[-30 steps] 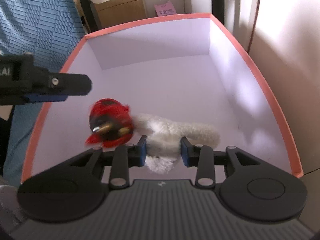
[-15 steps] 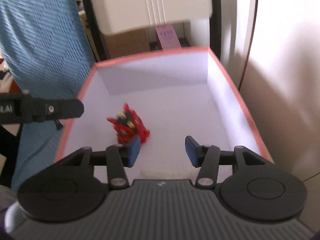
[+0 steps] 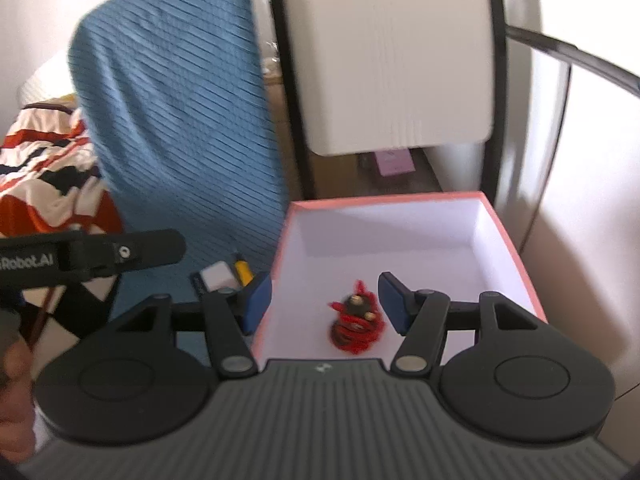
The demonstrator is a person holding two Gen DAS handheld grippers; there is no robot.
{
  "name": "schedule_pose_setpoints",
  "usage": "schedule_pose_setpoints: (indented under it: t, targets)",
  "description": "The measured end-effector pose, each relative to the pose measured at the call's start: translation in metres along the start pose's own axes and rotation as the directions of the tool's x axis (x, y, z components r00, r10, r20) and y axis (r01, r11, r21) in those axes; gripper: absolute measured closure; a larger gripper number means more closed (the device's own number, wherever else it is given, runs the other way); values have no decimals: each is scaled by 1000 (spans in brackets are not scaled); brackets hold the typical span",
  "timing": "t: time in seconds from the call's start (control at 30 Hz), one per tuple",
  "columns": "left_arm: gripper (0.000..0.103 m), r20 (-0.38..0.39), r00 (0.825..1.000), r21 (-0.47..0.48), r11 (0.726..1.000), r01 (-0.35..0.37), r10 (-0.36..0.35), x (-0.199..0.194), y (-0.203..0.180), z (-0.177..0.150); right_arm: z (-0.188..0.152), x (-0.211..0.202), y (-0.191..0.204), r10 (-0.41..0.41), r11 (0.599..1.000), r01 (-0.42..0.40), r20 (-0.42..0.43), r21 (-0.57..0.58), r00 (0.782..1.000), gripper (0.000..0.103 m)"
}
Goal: Organize rigid objects
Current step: 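Open the left gripper dropping the red toy while the right gripper releases the fluffy toy into the box, then withdraw both grippers from the pink box back toward the cushion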
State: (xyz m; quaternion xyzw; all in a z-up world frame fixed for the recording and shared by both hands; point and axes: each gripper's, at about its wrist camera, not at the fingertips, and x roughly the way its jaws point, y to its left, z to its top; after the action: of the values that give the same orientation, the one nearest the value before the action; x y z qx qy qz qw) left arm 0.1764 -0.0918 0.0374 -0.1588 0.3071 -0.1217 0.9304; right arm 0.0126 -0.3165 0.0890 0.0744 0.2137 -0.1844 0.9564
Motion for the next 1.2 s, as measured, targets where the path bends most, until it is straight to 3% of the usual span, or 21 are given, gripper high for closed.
schedule_pose_setpoints:
  t: [0.27,0.53,0.8,1.2]
  targets:
    - [36,39,999,-14,1000,-8,8,-43,24,-3,0,-13,46,60,997,-59,19,-51,998,41]
    - [36,45,998,-46,998,-49,51,-60,54,-17,-17,-6,75,90,994,-91,-19,-61,996,41]
    - [36,26,994,-91,991,-103,105,-71,86,-35,-42,5,100,105,991,-109,-51,-84,993,41]
    - [36,-30,988,-124,981,-151,149,-72,108,-72,-86,-1,109,92,991,-101,-100,-86,991,41]
